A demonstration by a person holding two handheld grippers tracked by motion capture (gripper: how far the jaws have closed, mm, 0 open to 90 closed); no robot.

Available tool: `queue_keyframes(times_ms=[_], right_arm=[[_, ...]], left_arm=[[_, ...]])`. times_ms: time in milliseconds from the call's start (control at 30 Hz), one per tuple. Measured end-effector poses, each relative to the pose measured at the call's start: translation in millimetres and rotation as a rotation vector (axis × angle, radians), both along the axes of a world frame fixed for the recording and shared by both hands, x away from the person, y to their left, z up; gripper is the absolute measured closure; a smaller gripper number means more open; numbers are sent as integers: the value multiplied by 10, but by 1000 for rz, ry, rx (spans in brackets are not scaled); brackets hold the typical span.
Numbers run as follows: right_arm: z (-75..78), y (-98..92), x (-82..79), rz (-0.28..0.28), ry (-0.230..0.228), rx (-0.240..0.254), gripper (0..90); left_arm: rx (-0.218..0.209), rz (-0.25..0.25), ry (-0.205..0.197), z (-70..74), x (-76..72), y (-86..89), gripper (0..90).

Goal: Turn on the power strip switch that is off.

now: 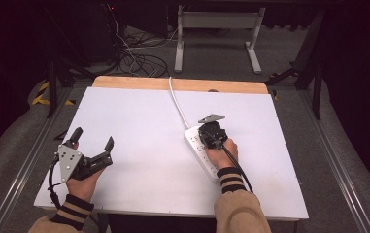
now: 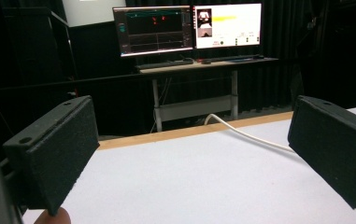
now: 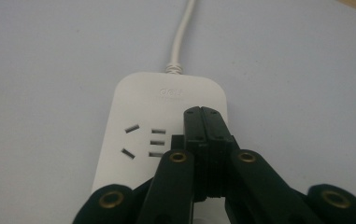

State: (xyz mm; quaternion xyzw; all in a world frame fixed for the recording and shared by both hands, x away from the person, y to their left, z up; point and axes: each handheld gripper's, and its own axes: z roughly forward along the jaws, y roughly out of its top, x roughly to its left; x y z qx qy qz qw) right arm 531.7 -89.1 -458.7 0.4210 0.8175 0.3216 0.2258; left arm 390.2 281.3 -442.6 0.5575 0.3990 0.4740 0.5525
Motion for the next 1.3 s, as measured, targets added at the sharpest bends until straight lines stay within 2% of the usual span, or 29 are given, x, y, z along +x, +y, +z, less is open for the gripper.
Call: queue_keyframes(times_ms=[67,167,333,567,667,733,900,1067,1167,1200,1300], right_arm=[[-3,-4,-1,0,-2,5,900],[-2,11,-7,1,-11,-15,900],[-6,-13,-2,0,-2,13,900],[2,-10,5,8,0,3,900],[18,-24,18,18,20,8,900],[18,-19,15,28,14,-4,900],[33,-28,19,39,18,2,900],[147,-147,-38,78,-57,31,900],[271,-391,-135,84,-99,71,852],[302,-480,-174,76,-109,97,848],[384,-725,-318,48,-176,162,864]], left_arm=[[-3,-1,2,-1,2,1,23],[-1,-1,2,-2,2,1,23],[0,-1,0,-1,0,-1,23],[-5,-1,3,-3,1,3,24],[0,-1,4,-6,7,2,24],[3,-3,8,-10,11,2,24],[3,-4,6,-10,13,-2,25],[0,-4,11,-20,20,8,25],[0,-3,12,-21,18,15,25],[1,-2,12,-19,16,13,25],[1,-1,9,-16,15,2,25]])
